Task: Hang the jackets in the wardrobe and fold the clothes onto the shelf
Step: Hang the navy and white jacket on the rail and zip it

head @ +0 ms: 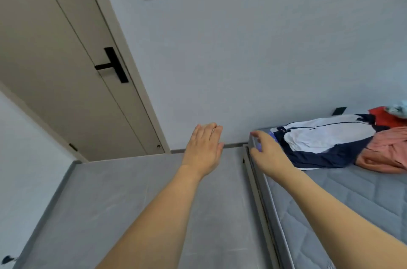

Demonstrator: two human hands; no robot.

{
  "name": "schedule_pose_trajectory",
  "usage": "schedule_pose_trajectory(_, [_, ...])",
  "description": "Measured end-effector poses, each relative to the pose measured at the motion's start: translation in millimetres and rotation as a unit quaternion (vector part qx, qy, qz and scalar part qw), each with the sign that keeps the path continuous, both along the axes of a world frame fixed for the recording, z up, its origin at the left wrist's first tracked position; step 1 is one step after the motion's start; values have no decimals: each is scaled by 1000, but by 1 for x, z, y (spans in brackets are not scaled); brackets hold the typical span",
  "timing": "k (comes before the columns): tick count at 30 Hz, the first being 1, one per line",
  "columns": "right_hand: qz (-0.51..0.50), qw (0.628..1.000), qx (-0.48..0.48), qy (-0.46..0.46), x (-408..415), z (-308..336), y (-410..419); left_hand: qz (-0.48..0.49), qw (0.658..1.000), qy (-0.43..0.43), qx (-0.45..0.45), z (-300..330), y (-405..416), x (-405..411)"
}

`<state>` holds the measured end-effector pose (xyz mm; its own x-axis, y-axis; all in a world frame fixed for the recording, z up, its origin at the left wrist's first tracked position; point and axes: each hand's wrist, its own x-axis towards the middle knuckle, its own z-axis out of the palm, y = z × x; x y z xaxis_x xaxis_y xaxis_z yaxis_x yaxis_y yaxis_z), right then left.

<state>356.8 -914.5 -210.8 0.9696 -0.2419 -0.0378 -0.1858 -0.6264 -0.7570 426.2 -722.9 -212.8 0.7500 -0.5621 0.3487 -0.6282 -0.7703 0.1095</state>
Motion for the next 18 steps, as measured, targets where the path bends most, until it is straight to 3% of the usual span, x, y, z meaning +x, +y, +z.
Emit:
schedule_pose_trajectory(5, [-120,992,37,29,13,-21,-100,-79,996,44,23,-15,-123,58])
schedule_pose_trajectory(9, [-212,973,70,58,17,-52,-187,-159,981,65,96,-41,-214,83])
schedule_pose_trajectory(14, [-284,949,120,69,39,-76,-289,-190,964,58,176,-48,-321,134])
schedule_pose_trajectory(18, [-360,914,172,77,65,-94,-365,-199,962,95,158,-42,-424,175])
